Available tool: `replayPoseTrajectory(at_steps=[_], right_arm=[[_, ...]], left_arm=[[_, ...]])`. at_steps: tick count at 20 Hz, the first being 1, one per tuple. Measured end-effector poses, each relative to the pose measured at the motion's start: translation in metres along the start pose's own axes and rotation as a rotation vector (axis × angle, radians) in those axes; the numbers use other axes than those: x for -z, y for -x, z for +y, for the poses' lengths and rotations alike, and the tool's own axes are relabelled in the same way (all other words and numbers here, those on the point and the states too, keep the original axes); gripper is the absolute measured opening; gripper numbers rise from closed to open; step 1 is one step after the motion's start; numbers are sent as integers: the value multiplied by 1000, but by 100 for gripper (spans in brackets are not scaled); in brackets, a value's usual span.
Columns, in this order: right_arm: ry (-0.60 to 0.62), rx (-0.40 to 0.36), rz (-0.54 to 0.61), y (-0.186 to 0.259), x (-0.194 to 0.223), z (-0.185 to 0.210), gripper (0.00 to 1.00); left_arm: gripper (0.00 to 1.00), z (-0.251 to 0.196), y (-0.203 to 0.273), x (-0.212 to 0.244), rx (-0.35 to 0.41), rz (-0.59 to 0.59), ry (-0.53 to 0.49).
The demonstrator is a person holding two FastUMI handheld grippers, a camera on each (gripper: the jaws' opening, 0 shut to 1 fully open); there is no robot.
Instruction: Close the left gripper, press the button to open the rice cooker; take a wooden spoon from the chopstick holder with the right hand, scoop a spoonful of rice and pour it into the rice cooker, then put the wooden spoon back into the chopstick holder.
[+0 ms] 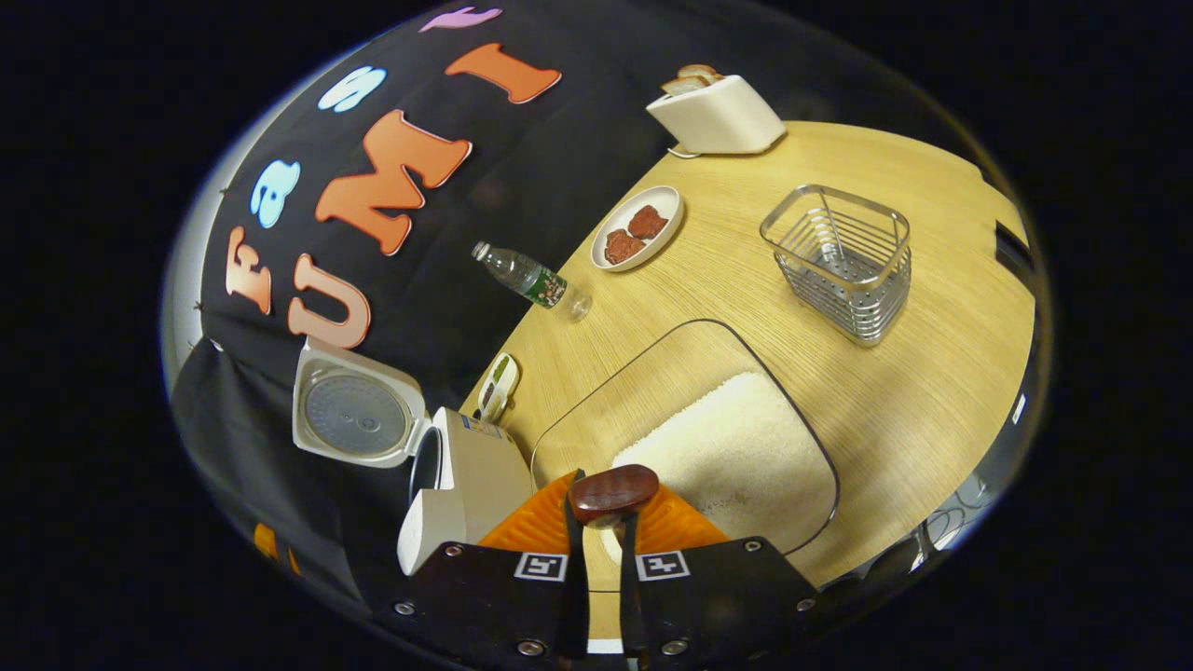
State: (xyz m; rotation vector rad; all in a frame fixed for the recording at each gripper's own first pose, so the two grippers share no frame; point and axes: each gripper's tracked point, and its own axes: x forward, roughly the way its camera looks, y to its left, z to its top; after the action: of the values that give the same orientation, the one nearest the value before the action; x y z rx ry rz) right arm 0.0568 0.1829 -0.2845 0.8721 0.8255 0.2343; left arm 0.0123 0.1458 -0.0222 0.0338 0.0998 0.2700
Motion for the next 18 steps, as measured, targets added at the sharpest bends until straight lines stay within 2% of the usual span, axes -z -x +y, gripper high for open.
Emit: replayPoseTrajectory(at_steps=[6, 11, 12, 13, 14, 18], right_arm=[[-123, -12, -11, 14, -11, -15, 12], [-181, -51, -71, 32, -35, -6, 12], [-197, -61, -78, 35, -40, -2, 12], [-213, -73, -82, 39, -43, 2, 12], [-231, -85, -83, 42, -46, 6, 12], [-259, -129, -96, 54, -51, 27, 12]], left_arm=[[91, -6, 0, -7, 3, -25, -15], [91, -13, 1, -13, 14, -31, -5], [86, -14, 1, -13, 17, -34, 0], [91, -15, 2, -14, 21, -36, 4], [80, -15, 3, -14, 22, -37, 4], [100, -15, 5, -19, 28, -47, -2]])
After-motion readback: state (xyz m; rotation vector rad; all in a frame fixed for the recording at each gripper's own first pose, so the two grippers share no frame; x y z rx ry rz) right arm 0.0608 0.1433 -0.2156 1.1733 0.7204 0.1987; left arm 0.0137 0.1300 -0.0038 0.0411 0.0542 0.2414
